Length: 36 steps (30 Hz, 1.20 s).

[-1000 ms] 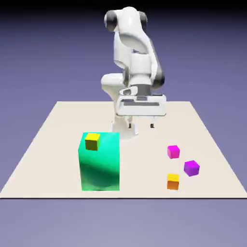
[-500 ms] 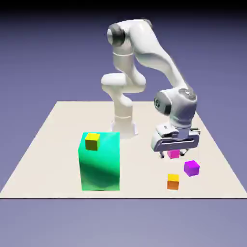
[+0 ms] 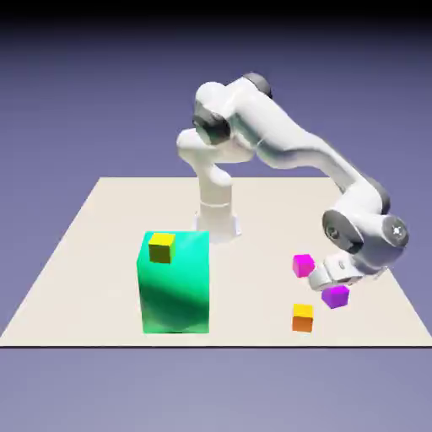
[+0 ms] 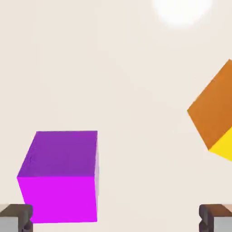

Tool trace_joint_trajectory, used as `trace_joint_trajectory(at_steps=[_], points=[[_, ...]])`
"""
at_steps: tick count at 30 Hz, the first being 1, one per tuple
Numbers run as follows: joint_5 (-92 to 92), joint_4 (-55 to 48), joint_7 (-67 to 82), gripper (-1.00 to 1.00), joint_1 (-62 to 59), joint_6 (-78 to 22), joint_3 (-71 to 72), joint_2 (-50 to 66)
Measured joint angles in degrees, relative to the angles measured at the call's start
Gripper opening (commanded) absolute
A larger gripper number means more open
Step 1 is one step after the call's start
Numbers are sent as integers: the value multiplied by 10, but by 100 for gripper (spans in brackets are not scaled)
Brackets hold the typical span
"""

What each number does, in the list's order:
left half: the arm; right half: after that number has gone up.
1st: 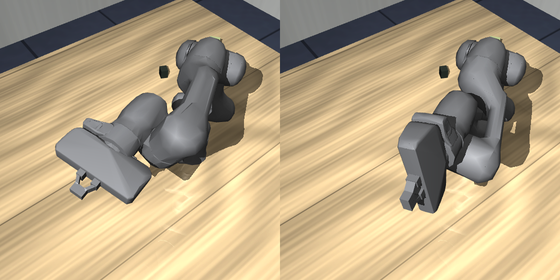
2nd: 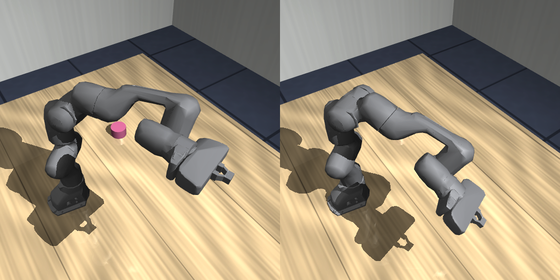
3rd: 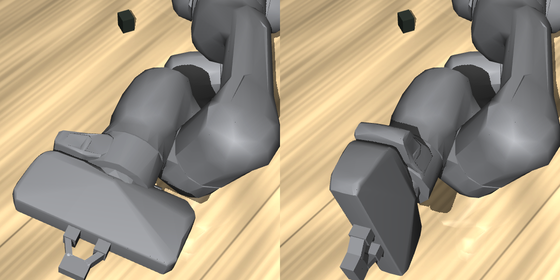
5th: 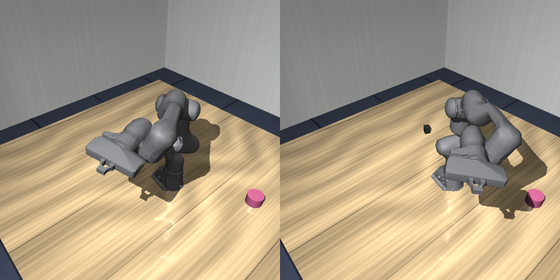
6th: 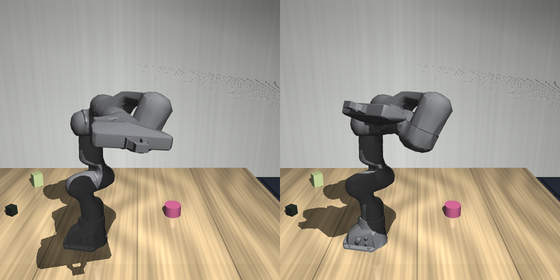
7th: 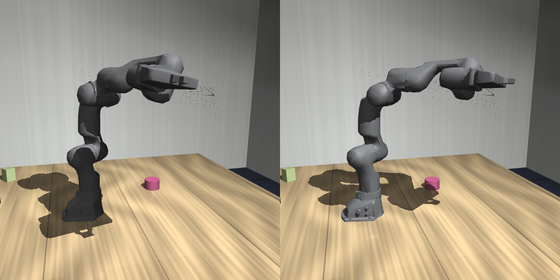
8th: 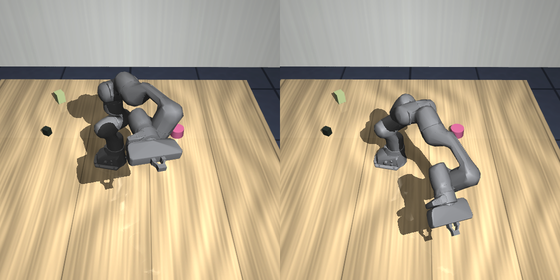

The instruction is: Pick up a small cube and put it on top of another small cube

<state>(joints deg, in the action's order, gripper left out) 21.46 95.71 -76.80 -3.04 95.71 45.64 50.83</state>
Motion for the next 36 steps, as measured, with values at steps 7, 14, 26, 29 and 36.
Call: trace_joint_trajectory(at_steps=[7,14,26,29,36], points=[[31,-95,-50,0,-5,-114,66,122],[48,-33,-59,-100,-20,-51,53,134],[188,-3,175,-100,-10,-102,72,45],[241,27,249,-100,-12,-98,74,20],[364,99,424,-100,-16,-89,78,-39]])
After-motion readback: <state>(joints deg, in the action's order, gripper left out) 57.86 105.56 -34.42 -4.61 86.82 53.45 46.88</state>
